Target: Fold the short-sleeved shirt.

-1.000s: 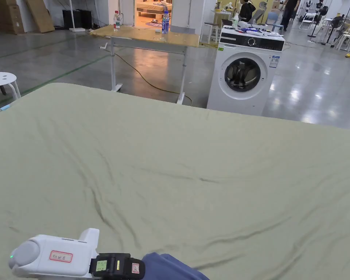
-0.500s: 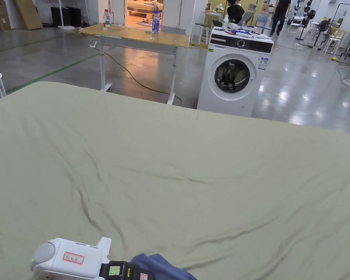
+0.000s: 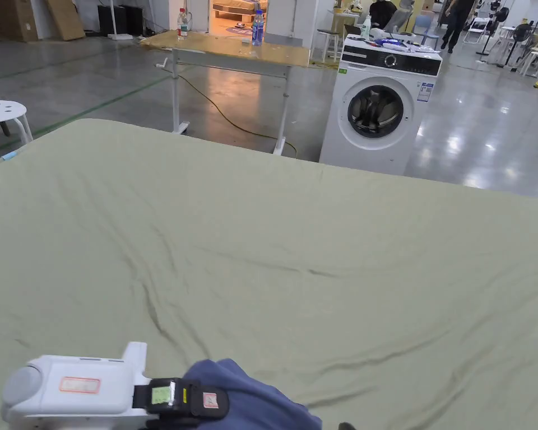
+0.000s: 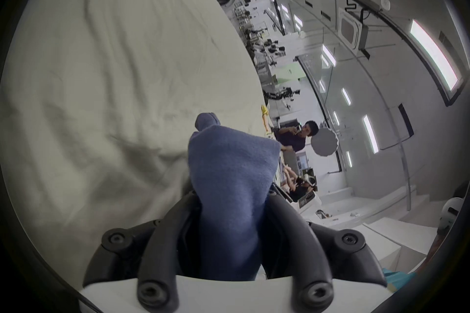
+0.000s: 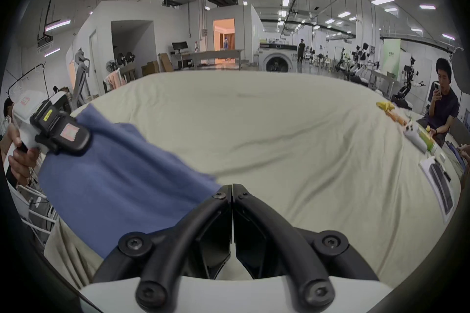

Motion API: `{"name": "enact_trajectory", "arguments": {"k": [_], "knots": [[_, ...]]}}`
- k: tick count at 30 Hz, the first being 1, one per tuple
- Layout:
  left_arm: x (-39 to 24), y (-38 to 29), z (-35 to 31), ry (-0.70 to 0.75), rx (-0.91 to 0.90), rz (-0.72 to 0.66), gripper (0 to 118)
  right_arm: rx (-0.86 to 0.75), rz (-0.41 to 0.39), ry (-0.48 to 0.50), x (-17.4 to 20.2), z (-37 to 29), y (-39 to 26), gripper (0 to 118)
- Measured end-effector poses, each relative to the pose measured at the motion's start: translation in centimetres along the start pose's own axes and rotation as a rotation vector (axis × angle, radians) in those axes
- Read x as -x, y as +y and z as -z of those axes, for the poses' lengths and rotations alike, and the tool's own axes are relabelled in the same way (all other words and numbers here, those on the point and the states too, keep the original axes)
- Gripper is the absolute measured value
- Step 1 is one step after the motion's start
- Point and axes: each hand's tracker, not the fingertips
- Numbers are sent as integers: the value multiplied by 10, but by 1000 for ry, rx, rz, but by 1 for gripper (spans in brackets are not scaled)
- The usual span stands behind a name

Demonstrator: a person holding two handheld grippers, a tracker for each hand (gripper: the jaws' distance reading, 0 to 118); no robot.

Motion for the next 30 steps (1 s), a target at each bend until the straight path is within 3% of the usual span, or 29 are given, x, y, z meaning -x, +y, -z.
{"name": "enact_trajectory", "arguments": {"k": [5,11,19,20,21,26,28,30], "knots": [[-8,33,-81,91,-60,44,25,-85,-44,-43,-23,5,41,0],[-2,86,-195,299,-104,83,25,-150,-34,-95,-54,5,78,0],[23,119,-318,615,-196,-9,25,-190,-29,-141,-73,-3,92,0],[27,120,-327,651,-193,-20,25,-189,-26,-145,-74,-4,91,0],[-10,97,-311,667,-192,-6,25,-187,-24,-148,-74,-4,91,0],[26,100,-322,841,-188,-69,26,-157,-20,-148,-74,-1,84,0],[30,95,-313,899,-172,-56,29,-147,-17,-145,-73,2,80,0],[25,103,-317,948,-157,-31,42,-137,-22,-142,-71,4,79,0]]}}
